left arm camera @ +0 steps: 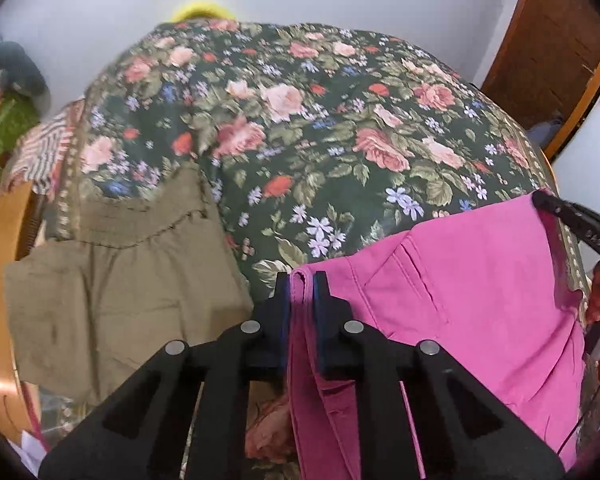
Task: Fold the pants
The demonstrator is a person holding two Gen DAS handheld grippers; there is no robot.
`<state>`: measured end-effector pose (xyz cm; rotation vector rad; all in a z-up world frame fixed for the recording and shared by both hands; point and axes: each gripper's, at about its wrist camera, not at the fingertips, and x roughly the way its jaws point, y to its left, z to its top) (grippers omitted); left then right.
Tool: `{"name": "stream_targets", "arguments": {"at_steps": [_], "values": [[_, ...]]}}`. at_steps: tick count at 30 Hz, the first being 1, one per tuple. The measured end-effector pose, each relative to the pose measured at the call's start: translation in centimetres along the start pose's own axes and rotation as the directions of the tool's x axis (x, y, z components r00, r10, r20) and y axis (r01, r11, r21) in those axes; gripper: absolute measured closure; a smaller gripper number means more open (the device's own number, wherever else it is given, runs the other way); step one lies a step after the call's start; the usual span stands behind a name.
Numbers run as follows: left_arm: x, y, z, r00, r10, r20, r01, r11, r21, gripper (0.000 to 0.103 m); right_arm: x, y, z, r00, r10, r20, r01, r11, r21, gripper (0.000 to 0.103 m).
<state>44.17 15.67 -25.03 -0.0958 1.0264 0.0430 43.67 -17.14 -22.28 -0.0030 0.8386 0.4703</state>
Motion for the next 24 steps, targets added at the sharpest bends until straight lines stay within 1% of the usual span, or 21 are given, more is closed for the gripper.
{"name": "stream_targets", "arguments": {"at_steps": [3,6,12,16,20,24], "values": [[-0.8,0.3,0.3,1.0,0.023,0.02,-0.023,1.0,0.005,0.093,-1.6,0.8,1.4,0.999,-0.01,0.05,0.012,0.999,-0.041,0.1],[-1.7,0.7,0.4,0.999,0.022,0.03,-0.021,1.0,-0.005,0.093,-2.8,1.3,2.9,0.997,-0.004,0.076,0.008,0.999,-0.044,0.1],[-5.7,0.4,0.2,0.995,0.02,0.098,-0.023,0.999,0.026,0.093,-6.4,2.7,3.5,0.99,0.029,0.136,-0.02,0.998,-0.065,0.1],[-9.3,-0.2,-0.5,0.99,0.008,0.142,-0.014,0.999,0.04,0.093,-10.1,3.6,2.9,0.984,0.047,0.173,-0.033,0.996,-0.084,0.1],[-13.1,-1.5,-2.3,0.982,0.027,0.189,-0.045,0.995,0.09,0.094,-13.9,4.7,1.6,0.979,0.063,0.194,-0.043,0.994,-0.103,0.1],[-16.5,-3.1,-4.7,0.975,0.039,0.22,-0.07,0.988,0.136,0.094,-17.1,5.5,-0.2,0.975,0.07,0.211,-0.048,0.993,-0.107,0.1]]}}
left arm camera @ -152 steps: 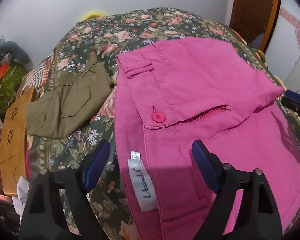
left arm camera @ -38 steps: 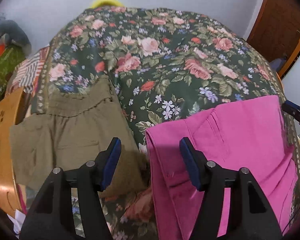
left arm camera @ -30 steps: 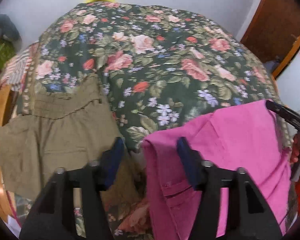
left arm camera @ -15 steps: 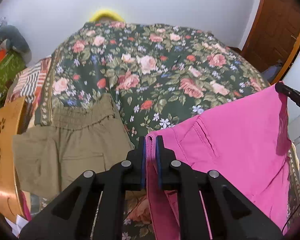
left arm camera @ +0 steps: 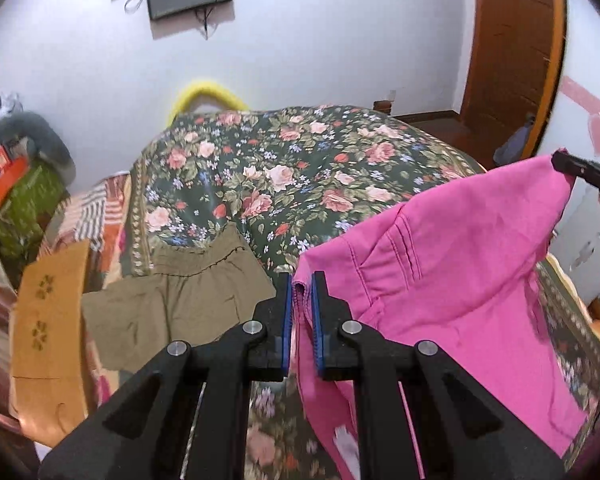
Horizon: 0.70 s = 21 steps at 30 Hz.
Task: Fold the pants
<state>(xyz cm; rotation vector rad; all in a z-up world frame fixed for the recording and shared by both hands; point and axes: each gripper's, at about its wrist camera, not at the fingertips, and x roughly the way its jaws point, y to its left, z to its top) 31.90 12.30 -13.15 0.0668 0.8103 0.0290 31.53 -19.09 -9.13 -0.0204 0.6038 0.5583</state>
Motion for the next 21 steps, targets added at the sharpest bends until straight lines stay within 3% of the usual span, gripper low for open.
{"name": "stream_targets", "arguments": {"at_steps": [9,21], "values": [[-5.2,-2.4,-5.1,1.0,-0.017,-0.009,0.018,0.998,0.063,0.094,-5.7,2.5,-5.8,1.0,0.004,-0.007,-0.004,0.999,0.044,0.1],[-7.7,-4.6,-14.2,0.994,-0.034,-0.105,0.043,0.995,0.086,0.094,-8.4,4.6,-14.1,0.99,0.002,-0.14,0.006,0.998,0.057,0.1]]}}
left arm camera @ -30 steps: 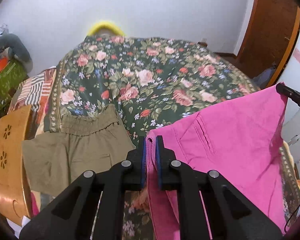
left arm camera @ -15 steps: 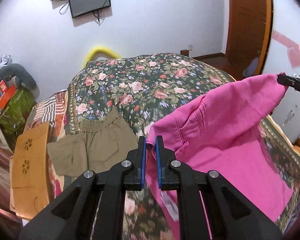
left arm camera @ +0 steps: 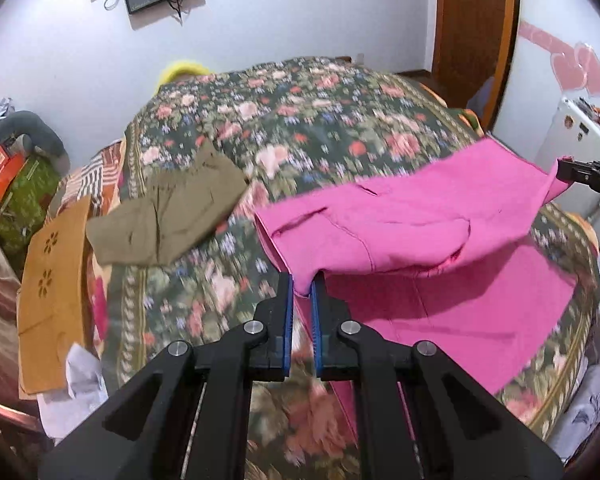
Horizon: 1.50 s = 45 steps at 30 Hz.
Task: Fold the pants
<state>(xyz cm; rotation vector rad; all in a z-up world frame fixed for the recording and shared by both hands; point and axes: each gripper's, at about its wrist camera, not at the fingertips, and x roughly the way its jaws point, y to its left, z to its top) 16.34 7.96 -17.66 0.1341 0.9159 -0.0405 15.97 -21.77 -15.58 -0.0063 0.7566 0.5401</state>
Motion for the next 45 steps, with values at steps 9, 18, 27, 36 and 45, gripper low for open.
{"name": "stream_targets", "arguments": {"at_steps": [9,18,27,36,45], "values": [[0.5,-1.4,-3.6,0.997,-0.037,-0.069,0.037,0.999,-0.002,0.094,1.1,-0.3,-5.2,0.992,-0.045,-0.12,0.045,0.999,-0.004,0.1],[0.0,-1.5,-5.6,0.991,-0.003,-0.137,0.012,0.998,0.066,0.084,0.8,-0.4,-7.8,0.97,-0.055,-0.239,0.059,0.998,0.008,0.089],[-2.8,-2.9,-3.8,0.999,0.003,-0.048,0.004,0.987,0.162,0.054,-2.0,1.7,-6.1,0.985,-0.054,-0.163,0.048,0.998,-0.036,0.06],[0.8,-6.5,-3.9,0.991,0.033,-0.134,0.013,0.945,0.327,0.045,-0.5,5.4,-5.2,0.987,0.018,-0.162,-0.037,0.993,-0.114,0.052],[2.3,-8.3,-3.3,0.992,0.021,-0.127,0.03,0.924,0.382,0.045,3.6,7.1,-6.9,0.96,0.059,-0.274,-0.098,0.986,-0.132,0.052]]}}
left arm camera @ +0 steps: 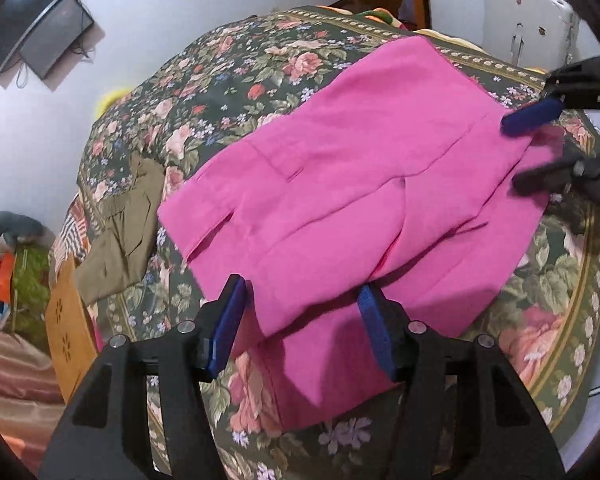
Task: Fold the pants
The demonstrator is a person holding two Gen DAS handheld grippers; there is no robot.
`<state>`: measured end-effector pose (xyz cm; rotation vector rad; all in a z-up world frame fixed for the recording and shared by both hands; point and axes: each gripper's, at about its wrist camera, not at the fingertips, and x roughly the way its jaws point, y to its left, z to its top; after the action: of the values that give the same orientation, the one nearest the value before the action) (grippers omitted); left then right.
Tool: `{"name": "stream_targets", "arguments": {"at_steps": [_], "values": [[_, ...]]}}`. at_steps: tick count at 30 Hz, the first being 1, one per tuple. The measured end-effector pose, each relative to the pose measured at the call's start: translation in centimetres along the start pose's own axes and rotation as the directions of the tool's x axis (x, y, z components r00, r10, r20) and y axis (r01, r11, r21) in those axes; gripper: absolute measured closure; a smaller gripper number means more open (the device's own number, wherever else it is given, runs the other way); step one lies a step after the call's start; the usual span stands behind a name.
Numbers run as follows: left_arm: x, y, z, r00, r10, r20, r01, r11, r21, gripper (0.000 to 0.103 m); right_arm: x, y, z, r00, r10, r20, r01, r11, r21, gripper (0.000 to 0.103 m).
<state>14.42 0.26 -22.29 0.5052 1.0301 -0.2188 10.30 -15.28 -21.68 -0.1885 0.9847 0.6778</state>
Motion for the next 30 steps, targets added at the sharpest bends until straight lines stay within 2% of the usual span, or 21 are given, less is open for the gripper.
{"name": "stream_targets", "arguments": {"at_steps": [6,10,11,13,15,16,17,18,19,20,24,30], "values": [[0.1,1.6,1.3,0.997,-0.073,0.02,0.075,0.992,-0.098,0.046,1.7,1.3,1.1,1.0,0.016,-0.011,-0.017,0.998,-0.057,0.052],[0.0,2.9,1.7,0.992,-0.126,0.031,0.13,0.975,-0.183,0.048,2.5,1.4,1.9,0.999,0.037,-0.003,-0.037,0.997,-0.062,0.053],[0.1,3.1,1.7,0.991,-0.133,0.033,0.137,0.972,-0.191,0.048,2.7,1.4,2.0,0.999,0.044,0.001,-0.044,0.997,-0.061,0.056],[0.2,3.2,1.6,0.989,-0.147,0.033,0.151,0.968,-0.201,0.049,3.0,1.5,2.1,0.998,0.063,0.004,-0.063,0.996,-0.063,0.083],[0.1,2.8,1.3,0.99,-0.138,0.033,0.142,0.972,-0.186,0.053,3.0,1.4,2.2,0.997,0.074,0.014,-0.073,0.996,-0.055,0.092],[-0.1,2.5,1.2,0.991,-0.13,0.036,0.135,0.975,-0.174,0.06,2.9,1.4,2.2,0.997,0.074,0.021,-0.073,0.996,-0.052,0.094],[-0.3,2.3,1.1,0.991,-0.129,0.039,0.134,0.977,-0.167,0.064,2.7,1.4,2.3,0.997,0.073,0.031,-0.071,0.996,-0.051,0.094],[-0.5,2.0,0.9,0.991,-0.123,0.045,0.129,0.979,-0.161,0.074,2.5,1.4,2.3,0.996,0.075,0.04,-0.073,0.996,-0.048,0.095],[-0.7,1.8,0.9,0.993,-0.107,0.047,0.114,0.981,-0.16,0.079,2.2,1.3,2.4,0.996,0.079,0.05,-0.077,0.996,-0.044,0.096],[-0.9,1.7,0.8,0.995,-0.091,0.051,0.098,0.982,-0.162,0.08,1.8,1.3,2.4,0.995,0.079,0.059,-0.077,0.996,-0.041,0.096],[-1.8,1.8,0.9,0.992,-0.108,0.068,0.118,0.976,-0.183,0.09,0.3,1.5,2.4,0.992,0.09,0.084,-0.087,0.995,-0.047,0.097],[-3.8,0.8,0.4,0.987,-0.132,0.095,0.147,0.974,-0.174,0.091,-1.7,2.2,1.7,0.991,0.096,0.098,-0.09,0.994,-0.062,0.098]]}}
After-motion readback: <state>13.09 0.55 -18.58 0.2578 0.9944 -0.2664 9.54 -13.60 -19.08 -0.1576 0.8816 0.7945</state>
